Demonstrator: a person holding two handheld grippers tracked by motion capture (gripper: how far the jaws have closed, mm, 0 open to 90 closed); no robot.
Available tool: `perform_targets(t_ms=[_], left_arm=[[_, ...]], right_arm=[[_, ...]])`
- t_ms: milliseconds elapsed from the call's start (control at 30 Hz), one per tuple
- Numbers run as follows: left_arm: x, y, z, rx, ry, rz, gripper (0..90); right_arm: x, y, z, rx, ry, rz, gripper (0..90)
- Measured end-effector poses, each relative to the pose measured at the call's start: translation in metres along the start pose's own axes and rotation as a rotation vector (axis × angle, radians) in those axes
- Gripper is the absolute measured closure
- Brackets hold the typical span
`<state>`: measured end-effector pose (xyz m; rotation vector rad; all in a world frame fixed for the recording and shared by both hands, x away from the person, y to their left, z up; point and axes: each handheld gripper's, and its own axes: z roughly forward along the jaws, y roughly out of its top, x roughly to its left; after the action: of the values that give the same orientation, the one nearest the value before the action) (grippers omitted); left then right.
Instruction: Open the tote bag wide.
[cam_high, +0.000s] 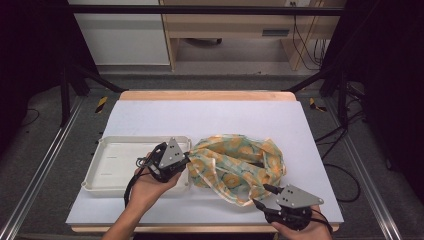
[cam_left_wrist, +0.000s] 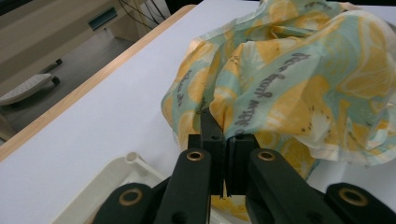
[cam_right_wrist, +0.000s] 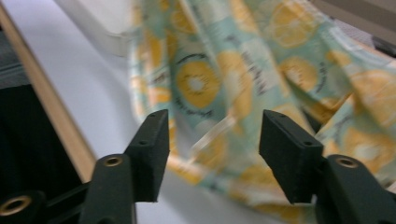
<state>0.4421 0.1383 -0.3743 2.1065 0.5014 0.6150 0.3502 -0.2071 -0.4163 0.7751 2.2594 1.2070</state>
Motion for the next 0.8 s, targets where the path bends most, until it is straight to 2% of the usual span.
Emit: perform_targets(t_ms=[167,267,333,400,533,633,667,733,767,800], left_arm=[[-0.005,0.000,-0.010,-0.010,-0.004,0.010,88.7],[-0.005,-0.002,-0.015,-0.008,-0.010,0.007,88.7],[-0.005,-0.004,-0.018,-0.004,-0.015,0.008,88.7],[-0.005,-0.008,-0.019,0.008,-0.022,0.010,88.7],[-0.005,-0.014,-0.021,0.016,-0.030,0.008,88.7],[-0.005,-0.018,-0.023,0.012,-0.044,-0.003,88.7],[-0.005,-0.019,-0.024,0.011,-0.049,-0.005,88.7],[-0.006,-0.021,-0.025,0.011,-0.059,-0.008,88.6],[-0.006,-0.021,-0.025,0.018,-0.069,-0.005,88.6],[-0.007,-0.022,-0.024,0.022,-0.072,-0.003,88.4]], right_arm=[[-0.017,0.018,0.023,0.044,-0.010,-0.006,32.5],[-0.024,0.026,0.041,0.065,0.006,-0.011,27.2],[-0.030,0.030,0.051,0.070,0.022,-0.007,23.7],[-0.035,0.033,0.059,0.091,0.063,-0.005,18.5],[-0.042,0.037,0.068,0.124,0.115,0.002,17.2],[-0.046,0.037,0.073,0.169,0.145,-0.006,28.2],[-0.046,0.037,0.072,0.174,0.148,-0.011,37.9],[-0.046,0.036,0.070,0.192,0.176,-0.015,50.4],[-0.046,0.035,0.068,0.186,0.173,-0.021,61.9],[-0.045,0.034,0.066,0.179,0.172,-0.024,69.8]])
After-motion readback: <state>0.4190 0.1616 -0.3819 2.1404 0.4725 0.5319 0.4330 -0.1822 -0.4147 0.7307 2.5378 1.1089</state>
